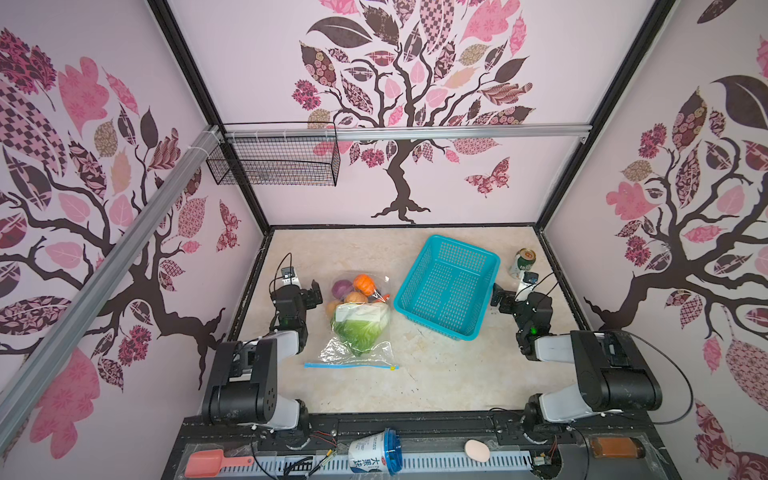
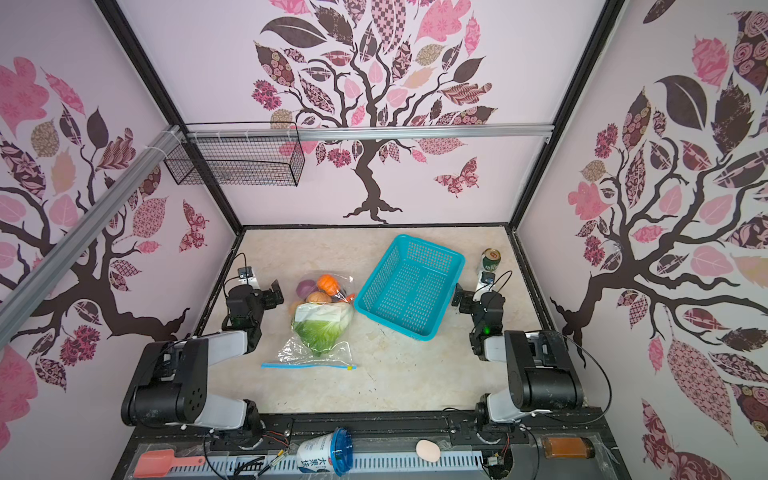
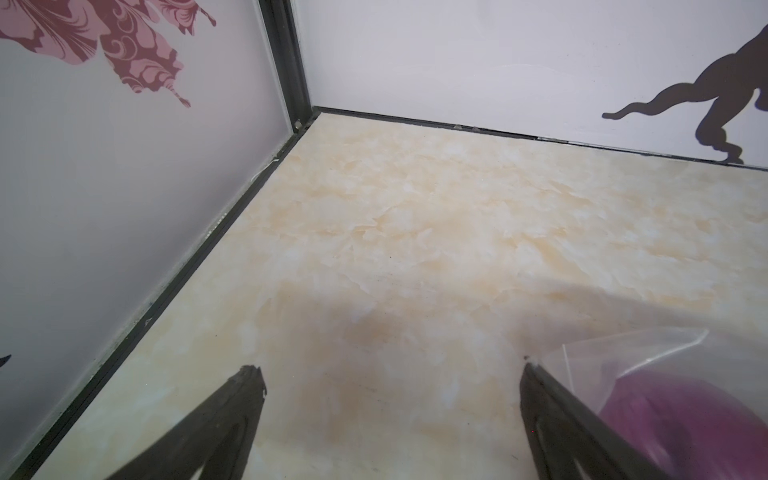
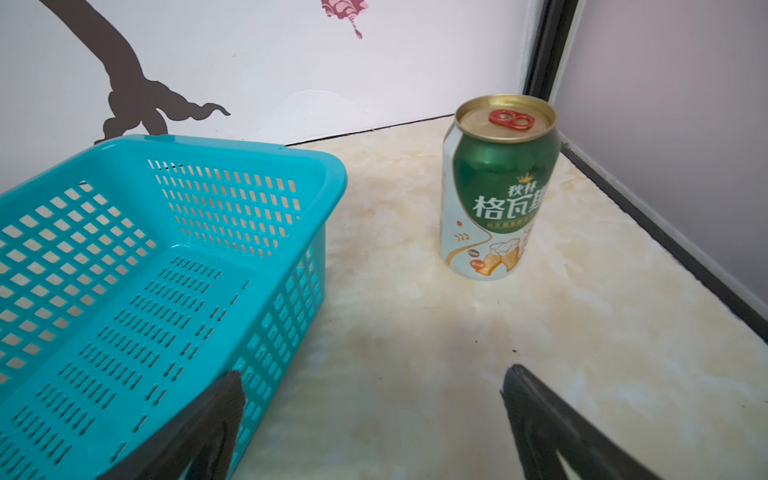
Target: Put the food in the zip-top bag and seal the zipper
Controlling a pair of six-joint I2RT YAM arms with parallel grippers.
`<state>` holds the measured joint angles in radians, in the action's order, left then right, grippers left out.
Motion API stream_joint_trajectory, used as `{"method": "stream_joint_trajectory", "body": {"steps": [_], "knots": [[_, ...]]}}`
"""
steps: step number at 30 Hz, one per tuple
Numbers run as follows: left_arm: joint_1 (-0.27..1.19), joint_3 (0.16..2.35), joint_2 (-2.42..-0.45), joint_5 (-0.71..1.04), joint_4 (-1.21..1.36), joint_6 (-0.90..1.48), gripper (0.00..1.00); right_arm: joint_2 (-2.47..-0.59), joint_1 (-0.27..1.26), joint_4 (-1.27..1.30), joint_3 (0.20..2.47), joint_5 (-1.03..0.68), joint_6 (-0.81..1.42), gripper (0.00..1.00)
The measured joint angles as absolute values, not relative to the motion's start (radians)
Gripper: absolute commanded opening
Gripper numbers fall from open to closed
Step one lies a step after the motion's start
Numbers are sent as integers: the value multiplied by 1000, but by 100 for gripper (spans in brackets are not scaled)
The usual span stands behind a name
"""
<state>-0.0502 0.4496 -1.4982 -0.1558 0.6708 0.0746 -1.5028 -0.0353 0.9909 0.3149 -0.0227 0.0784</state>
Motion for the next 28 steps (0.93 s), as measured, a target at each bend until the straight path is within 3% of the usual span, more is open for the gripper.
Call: {"method": "stream_joint_trajectory", "body": {"steps": [6, 28], "knots": [[-38, 396, -1547, -140, 785, 74, 99, -1554, -19, 1131, 272, -43, 60, 100], [22, 392, -1548, -220, 850, 52, 98, -1557, -7, 1141, 269, -29, 50, 100]]}}
